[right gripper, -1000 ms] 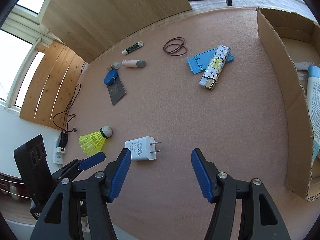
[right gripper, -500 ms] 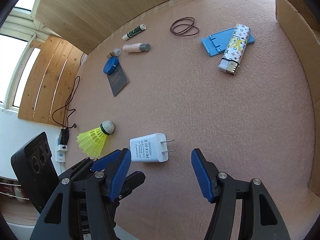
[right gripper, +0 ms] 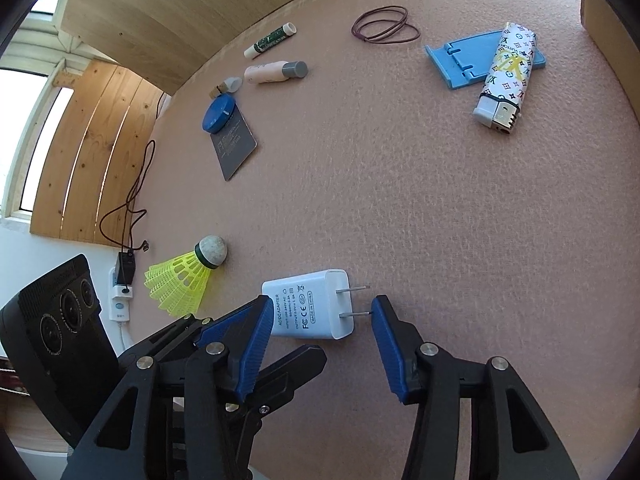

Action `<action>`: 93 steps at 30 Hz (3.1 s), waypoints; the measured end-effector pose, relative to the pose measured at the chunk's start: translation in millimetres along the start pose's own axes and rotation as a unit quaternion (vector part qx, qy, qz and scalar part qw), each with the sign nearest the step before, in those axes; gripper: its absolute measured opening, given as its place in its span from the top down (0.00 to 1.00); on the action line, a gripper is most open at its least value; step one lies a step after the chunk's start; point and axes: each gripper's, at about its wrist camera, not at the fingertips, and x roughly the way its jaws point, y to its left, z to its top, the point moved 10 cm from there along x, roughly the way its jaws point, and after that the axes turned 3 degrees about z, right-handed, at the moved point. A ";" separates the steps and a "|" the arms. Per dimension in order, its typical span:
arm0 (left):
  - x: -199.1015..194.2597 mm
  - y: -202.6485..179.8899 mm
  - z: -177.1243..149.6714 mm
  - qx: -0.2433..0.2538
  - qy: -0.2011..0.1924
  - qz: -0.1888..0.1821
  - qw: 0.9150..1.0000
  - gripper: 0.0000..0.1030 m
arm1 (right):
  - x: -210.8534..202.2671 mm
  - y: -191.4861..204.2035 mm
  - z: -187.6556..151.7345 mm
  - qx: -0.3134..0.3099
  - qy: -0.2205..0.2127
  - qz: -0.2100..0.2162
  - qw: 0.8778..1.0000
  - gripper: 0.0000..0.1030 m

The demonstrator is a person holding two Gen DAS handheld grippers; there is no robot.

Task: Organize objects
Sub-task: 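Close the right gripper on the white charger and lift it, then carry the charger into the cardboard box and open the right gripper, then move the left tool toward the blue phone stand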

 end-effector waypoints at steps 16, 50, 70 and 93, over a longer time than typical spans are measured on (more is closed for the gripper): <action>1.0 -33.6 1.9 0.036 0.000 0.003 0.999 0.56 | -25.6 -2.4 -2.9 -0.016 -0.018 -0.007 1.000 0.70; 57.6 -270.1 129.1 0.173 -0.033 -0.053 0.983 0.56 | -220.4 -134.2 84.4 0.025 -0.177 -0.075 0.981 0.70; 75.2 -264.1 137.6 0.176 -0.020 -0.024 0.984 0.25 | -223.5 -171.1 86.3 0.050 -0.190 -0.109 0.974 0.48; 39.2 -164.4 169.7 0.112 -0.043 0.020 0.993 0.25 | -247.7 -165.4 53.2 0.069 -0.228 -0.098 0.966 0.48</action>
